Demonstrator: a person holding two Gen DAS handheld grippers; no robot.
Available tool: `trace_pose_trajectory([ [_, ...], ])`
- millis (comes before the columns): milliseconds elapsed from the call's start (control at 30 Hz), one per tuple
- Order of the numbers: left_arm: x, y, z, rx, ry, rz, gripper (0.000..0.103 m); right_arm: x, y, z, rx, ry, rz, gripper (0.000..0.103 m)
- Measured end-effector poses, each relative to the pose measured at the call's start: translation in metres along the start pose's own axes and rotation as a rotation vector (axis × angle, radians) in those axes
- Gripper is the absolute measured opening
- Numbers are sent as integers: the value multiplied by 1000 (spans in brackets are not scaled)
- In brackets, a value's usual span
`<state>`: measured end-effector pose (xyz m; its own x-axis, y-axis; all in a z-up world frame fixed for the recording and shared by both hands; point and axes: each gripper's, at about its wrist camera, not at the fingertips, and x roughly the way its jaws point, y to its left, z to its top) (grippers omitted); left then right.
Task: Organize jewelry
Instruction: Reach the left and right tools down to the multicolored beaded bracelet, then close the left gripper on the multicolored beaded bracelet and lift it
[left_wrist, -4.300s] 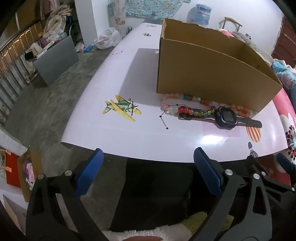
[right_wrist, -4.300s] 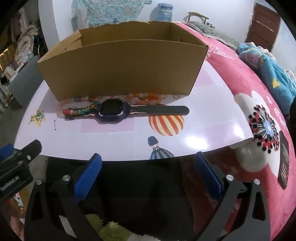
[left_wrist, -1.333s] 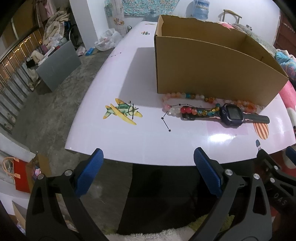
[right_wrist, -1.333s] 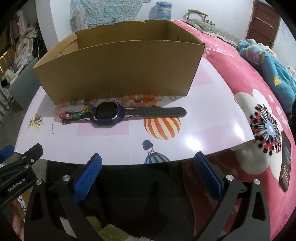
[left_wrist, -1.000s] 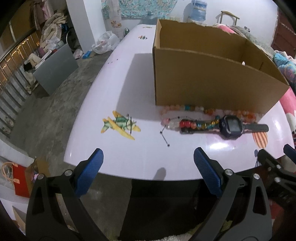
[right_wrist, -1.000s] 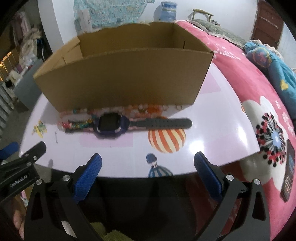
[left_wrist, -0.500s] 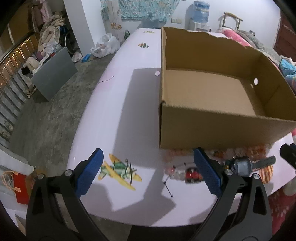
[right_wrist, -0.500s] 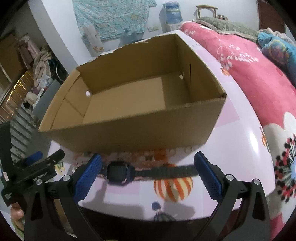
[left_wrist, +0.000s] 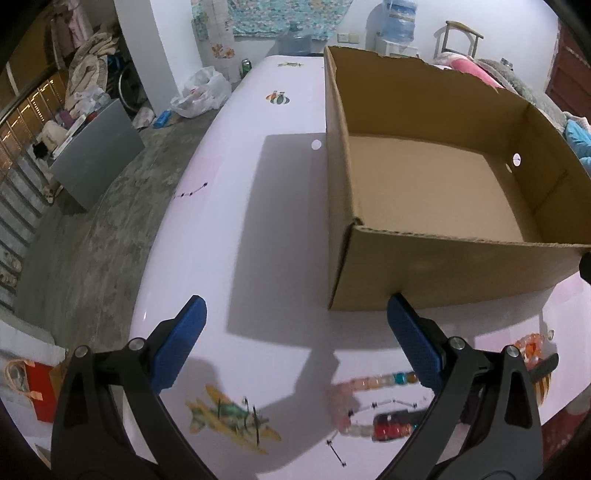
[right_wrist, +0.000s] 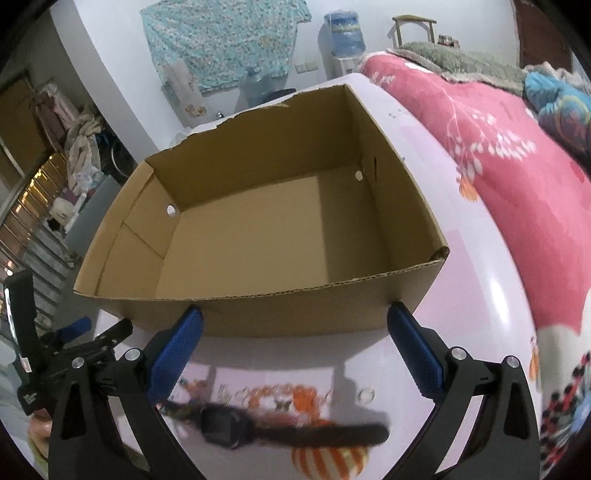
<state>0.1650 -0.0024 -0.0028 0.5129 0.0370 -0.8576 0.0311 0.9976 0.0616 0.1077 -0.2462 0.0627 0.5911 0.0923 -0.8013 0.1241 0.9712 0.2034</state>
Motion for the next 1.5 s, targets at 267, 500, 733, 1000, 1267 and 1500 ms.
trace_pose_trajectory([
  [267, -23, 26, -32, -76, -135, -313, 95, -26, 5, -28, -55, -18, 121, 97],
  [500, -32, 35, -62, -76, -91, -389, 95, -25, 32, -62, -62, 67, 322, 76],
  [733, -36, 20, -82, 20, -85, -384, 77, 0, 67, -69, -129, 203, 393, 42],
  [1000, -25, 12, -81, 53, -35, -376, 43, 22, 81, -70, -157, 315, 345, 23],
  [1267, -8, 12, -75, 52, 34, -354, 31, 44, 89, -64, -212, 393, 258, 18],
  [1500, -3, 6, -69, 77, 49, -328, 30, 60, 95, -62, -281, 457, 203, 18],
])
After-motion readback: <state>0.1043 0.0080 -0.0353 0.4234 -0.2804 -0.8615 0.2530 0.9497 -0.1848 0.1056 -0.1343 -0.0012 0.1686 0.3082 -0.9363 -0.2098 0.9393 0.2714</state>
